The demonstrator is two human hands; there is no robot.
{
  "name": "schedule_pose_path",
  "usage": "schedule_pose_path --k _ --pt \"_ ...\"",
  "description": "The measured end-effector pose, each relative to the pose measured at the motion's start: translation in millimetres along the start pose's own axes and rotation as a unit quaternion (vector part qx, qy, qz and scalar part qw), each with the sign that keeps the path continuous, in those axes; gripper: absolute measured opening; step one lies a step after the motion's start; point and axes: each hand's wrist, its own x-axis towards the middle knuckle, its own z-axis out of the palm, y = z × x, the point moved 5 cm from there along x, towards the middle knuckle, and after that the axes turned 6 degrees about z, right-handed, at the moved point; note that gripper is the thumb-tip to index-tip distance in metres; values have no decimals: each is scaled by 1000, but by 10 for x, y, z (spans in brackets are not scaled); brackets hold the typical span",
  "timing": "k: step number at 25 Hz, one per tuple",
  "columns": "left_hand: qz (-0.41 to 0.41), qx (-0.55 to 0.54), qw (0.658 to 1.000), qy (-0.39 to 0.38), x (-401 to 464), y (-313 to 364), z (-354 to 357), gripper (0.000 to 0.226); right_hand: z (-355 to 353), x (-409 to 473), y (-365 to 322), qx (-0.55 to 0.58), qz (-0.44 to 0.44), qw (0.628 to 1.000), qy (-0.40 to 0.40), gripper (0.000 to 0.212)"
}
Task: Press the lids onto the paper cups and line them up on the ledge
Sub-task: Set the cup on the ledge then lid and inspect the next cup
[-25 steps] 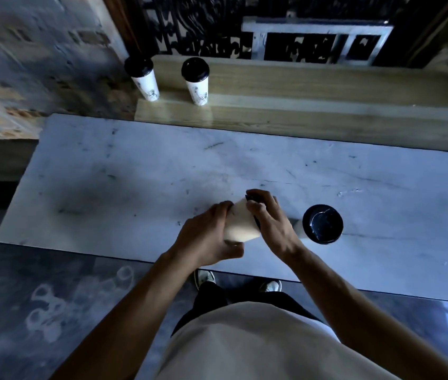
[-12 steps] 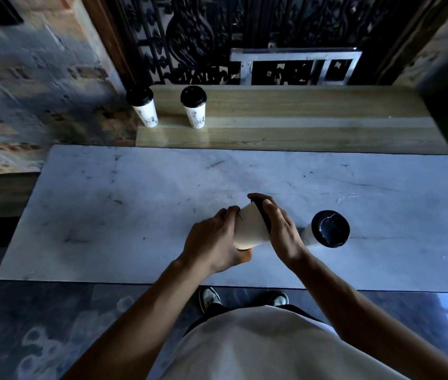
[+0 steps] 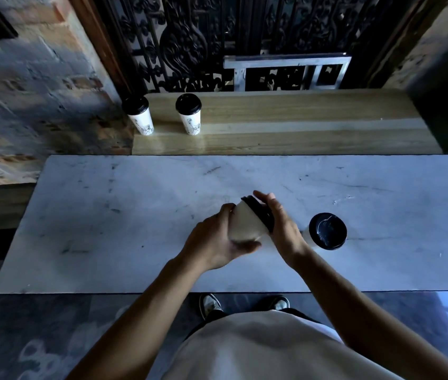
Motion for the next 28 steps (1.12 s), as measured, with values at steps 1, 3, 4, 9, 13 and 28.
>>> schedule_pose_path --k 1,3,4,9,13,28 --pt "-29 -94 995 6 -4 -38 -13 84 -34 22 12 67 14 998 16 52" --pt "-74 -234 968 48 -29 -115 -28 81 -57 37 46 138 44 989 30 48" --pt "-91 -276 955 65 -43 -150 -16 80 -46 34 74 129 59 990 19 48" --pt "-120 -381 913 89 -59 -134 125 71 200 -45 181 58 84 991 -88 46" --pt "-115 -422 895 90 -36 -138 165 74 202 -58 163 36 57 995 -79 44" --pt "97 -210 930 288 -148 -52 -173 23 9 -45 27 -48 11 997 -65 56"
